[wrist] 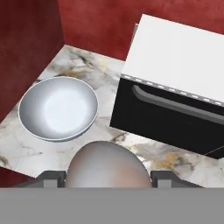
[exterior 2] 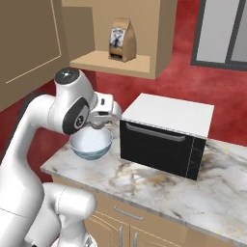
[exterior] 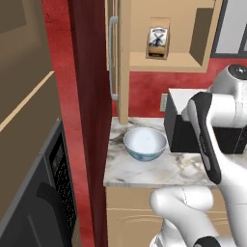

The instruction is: Pick the egg and butter from the fridge and place them by the bowl for mixing.

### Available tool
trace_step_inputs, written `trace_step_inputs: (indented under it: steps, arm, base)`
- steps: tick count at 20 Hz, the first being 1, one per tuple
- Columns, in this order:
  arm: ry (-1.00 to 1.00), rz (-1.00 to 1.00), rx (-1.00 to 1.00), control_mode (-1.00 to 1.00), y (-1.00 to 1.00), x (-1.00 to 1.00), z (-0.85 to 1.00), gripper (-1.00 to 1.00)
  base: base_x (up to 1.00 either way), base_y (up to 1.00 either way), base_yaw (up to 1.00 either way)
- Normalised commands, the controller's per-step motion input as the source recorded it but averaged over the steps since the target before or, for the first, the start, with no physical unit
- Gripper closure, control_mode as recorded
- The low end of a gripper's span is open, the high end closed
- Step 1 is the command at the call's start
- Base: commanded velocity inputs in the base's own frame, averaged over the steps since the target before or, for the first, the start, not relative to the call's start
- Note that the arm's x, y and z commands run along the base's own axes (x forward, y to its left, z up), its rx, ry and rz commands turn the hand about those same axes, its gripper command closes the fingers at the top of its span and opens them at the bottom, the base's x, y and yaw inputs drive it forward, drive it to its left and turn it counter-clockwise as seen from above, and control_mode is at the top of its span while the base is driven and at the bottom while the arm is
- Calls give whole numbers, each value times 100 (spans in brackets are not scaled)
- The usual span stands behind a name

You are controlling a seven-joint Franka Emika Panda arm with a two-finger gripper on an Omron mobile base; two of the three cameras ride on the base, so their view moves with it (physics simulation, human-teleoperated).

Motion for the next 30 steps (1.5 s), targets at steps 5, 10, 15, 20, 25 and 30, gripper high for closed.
trace_step_inputs:
  steps: [5, 10, 15, 20, 25, 30]
  arm:
    - [18, 0, -14, -100, 11, -15, -39, 100]
    - [-2, 0, 0, -100, 15, -21, -51, 100]
    - [0, 0, 0, -100, 7, -1, -55, 100]
    - [0, -3, 0, -100, 13, 20, -46, 100]
    - [0, 0, 11, -100, 3, 21, -33, 100]
    - [1, 0, 15, -100, 0, 16, -30, 100]
  base:
    - [0, 0, 0]
    - [0, 0, 0]
    - [0, 0, 0]
    - [0, 0, 0]
    - [0, 0, 0]
    - [0, 0, 0]
